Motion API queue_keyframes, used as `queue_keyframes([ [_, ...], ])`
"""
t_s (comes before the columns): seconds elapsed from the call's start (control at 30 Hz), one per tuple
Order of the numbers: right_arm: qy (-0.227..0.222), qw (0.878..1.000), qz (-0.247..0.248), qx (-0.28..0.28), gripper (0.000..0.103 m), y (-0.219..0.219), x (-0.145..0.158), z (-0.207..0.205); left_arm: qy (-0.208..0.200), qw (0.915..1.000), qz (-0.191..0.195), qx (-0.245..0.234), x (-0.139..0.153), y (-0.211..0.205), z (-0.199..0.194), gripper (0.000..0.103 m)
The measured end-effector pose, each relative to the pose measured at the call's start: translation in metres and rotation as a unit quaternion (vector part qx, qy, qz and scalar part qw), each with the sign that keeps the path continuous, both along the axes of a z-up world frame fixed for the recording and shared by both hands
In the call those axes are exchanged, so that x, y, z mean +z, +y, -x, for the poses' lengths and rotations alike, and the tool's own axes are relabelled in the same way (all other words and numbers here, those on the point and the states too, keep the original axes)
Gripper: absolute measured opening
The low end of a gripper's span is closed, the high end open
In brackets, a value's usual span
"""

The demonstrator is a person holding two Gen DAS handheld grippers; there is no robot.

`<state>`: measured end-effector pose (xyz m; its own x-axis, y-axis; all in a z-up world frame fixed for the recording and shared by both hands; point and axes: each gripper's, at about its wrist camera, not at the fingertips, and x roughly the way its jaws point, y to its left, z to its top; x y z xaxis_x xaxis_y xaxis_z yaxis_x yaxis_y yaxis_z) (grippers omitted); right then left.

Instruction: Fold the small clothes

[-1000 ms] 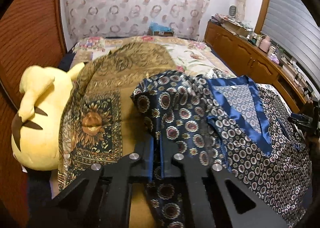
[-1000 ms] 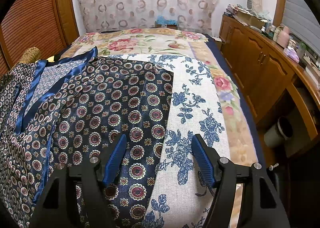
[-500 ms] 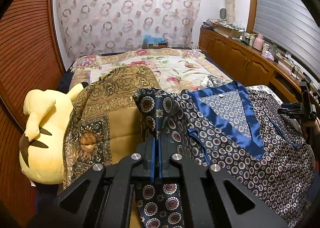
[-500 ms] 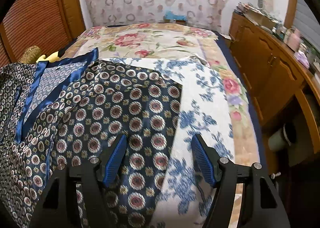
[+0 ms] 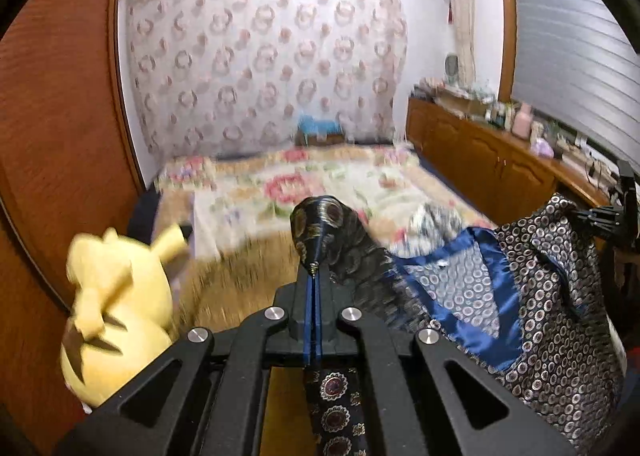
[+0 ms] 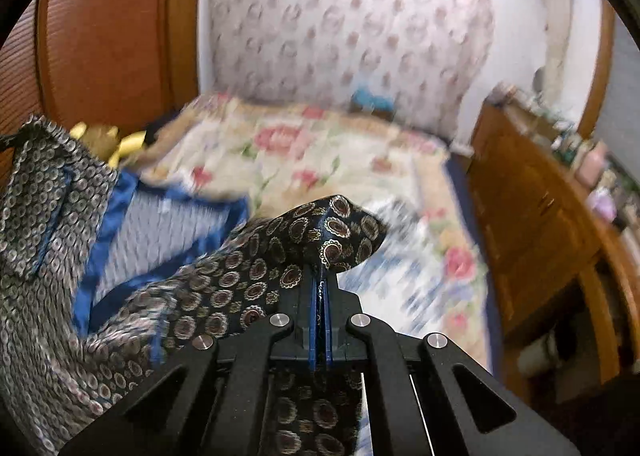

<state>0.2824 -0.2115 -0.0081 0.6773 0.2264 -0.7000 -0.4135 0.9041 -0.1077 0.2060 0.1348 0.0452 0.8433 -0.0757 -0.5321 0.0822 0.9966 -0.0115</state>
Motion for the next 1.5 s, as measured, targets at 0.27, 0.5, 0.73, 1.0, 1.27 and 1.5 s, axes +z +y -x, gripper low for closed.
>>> queue_keyframes([
  [0.27, -0.093, 0.992, 0.023, -0.076, 0.002, -0.016, 0.087, -0.039, -0.052, 0.9974, -0.031, 0.039, 0.056, 0.004, -0.03, 0.001],
  [0.5, -0.069, 0.995, 0.031, -0.061, 0.002, -0.02, 0.047, -0.016, -0.024, 0.9991, -0.033, 0.01, 0.006, 0.0, -0.008, 0.001],
  [0.73, -0.039, 0.999, 0.017, -0.013, 0.002, -0.021, 0.008, 0.028, -0.007, 0.9996, -0.02, -0.02, -0.034, -0.012, 0.034, 0.001],
  [1.0, -0.056, 0.998, -0.03, 0.015, 0.002, -0.07, 0.02, 0.081, -0.035, 0.9986, 0.002, -0.038, -0.038, -0.015, 0.107, 0.001],
  [1.27, -0.04, 0.997, -0.056, 0.025, 0.002, -0.11, -0.001, 0.148, -0.023, 0.9991, 0.008, -0.033, -0.072, -0.01, 0.169, 0.001],
  [1.5, -0.015, 0.999, -0.035, 0.029, 0.002, -0.123, 0.0, 0.179, 0.003, 0.9994, 0.034, -0.007, -0.093, 0.005, 0.204, 0.001],
])
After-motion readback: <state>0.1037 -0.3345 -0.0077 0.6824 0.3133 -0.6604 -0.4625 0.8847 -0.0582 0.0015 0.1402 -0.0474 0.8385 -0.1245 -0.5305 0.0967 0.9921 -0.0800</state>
